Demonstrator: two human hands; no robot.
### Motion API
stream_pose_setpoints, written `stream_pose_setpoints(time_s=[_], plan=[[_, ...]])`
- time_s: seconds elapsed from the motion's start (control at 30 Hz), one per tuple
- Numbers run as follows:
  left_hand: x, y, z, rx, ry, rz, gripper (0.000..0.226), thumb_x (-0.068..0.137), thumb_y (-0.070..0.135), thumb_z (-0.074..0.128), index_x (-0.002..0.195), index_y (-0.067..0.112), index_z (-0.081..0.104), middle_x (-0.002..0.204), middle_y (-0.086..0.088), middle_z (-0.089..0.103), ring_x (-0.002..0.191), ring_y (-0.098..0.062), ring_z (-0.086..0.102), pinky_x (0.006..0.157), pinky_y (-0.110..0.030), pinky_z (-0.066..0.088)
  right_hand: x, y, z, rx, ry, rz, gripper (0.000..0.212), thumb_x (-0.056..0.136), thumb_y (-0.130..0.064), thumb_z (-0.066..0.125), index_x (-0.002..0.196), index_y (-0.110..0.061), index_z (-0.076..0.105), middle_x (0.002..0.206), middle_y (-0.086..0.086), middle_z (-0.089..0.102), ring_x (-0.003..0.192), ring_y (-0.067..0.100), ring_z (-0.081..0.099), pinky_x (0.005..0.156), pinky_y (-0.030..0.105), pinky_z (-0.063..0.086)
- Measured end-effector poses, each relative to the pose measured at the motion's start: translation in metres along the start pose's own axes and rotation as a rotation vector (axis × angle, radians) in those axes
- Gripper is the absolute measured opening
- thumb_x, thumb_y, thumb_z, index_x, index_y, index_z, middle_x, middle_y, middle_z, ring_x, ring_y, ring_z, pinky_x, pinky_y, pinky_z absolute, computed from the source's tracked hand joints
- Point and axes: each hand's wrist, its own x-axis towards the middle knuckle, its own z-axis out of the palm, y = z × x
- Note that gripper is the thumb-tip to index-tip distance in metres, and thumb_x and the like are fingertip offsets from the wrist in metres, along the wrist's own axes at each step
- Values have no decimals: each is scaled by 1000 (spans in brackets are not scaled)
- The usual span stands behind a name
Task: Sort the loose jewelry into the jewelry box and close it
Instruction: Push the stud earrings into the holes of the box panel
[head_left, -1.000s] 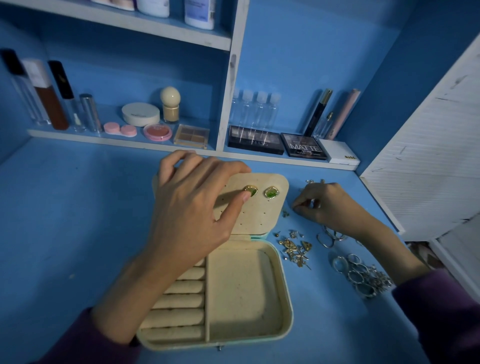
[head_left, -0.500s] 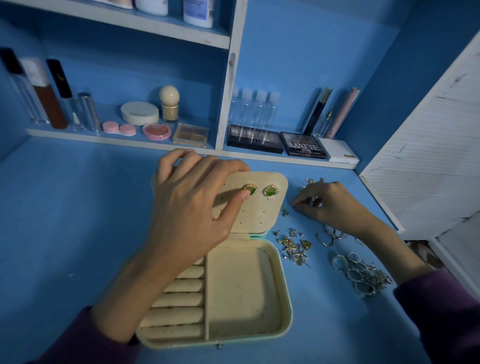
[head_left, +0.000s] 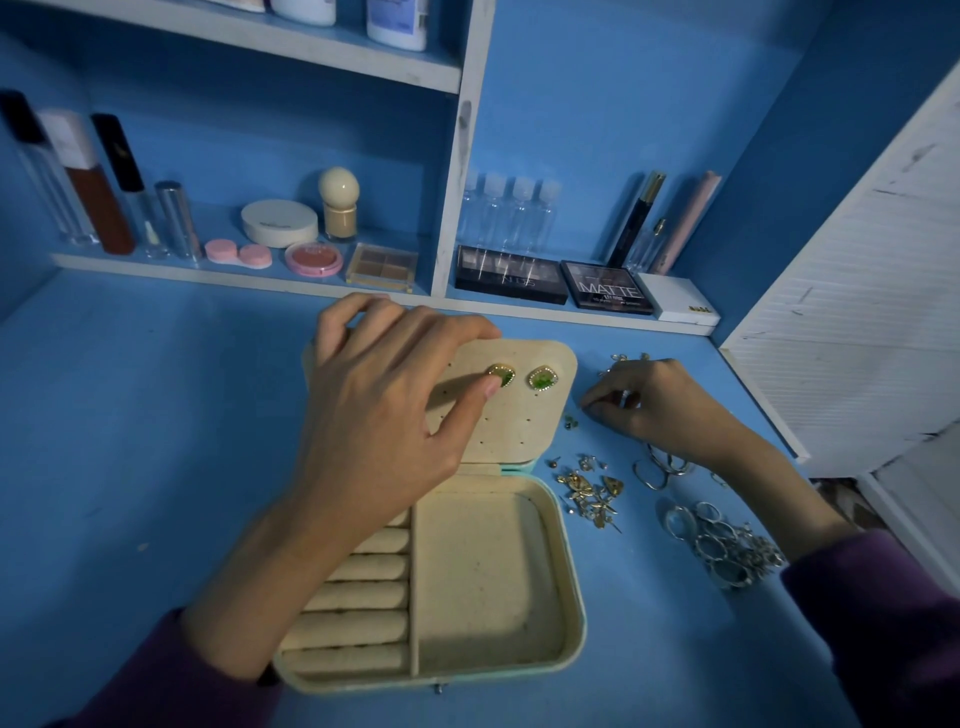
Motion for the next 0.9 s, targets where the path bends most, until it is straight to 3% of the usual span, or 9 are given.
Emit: stream_pose_setpoints(time_s=[0.2,0.33,0.57,0.73,0.9], plan=[[0,0,0,3,-2,1,20,86,30,65,98,16,68,85,5,66,83,-19,52,87,-34,30,-1,1,0,17,7,-10,10,79,-7,71,80,-16,77,77,-8,68,65,8,57,78,28,39],[0,0,0,3,-4,-1,20,86,30,65,99,16,68,85,5,66,82,-19,52,87,-35,30,-1,1,0,7,5,-13,10,79,-8,72,80,-17,77,77,-9,69,76,9,59,78,28,39],[0,0,-1,2,-11,-4,20,85,30,66,99,16,68,85,5,66,83,-20,53,87,-35,30,0,-2,-2,10,6,7,10,79,-6,71,81,-14,76,80,-6,72,67,8,61,79,24,42],[0,0,0,-4,-12,-3,21,86,31,65,100,15,67,86,5,66,84,-18,52,88,-36,30,1,-4,-3,19,-12,21,8,80,-8,71,84,-15,75,80,-3,72,75,5,60,70,7,43],[0,0,-1,-2,-17,-6,22,86,31,64,100,15,68,86,5,66,84,-18,53,89,-35,30,4,-5,-3,-24,-44,11,10,78,-8,73,83,-17,74,81,-6,70,68,-1,59,69,7,43]])
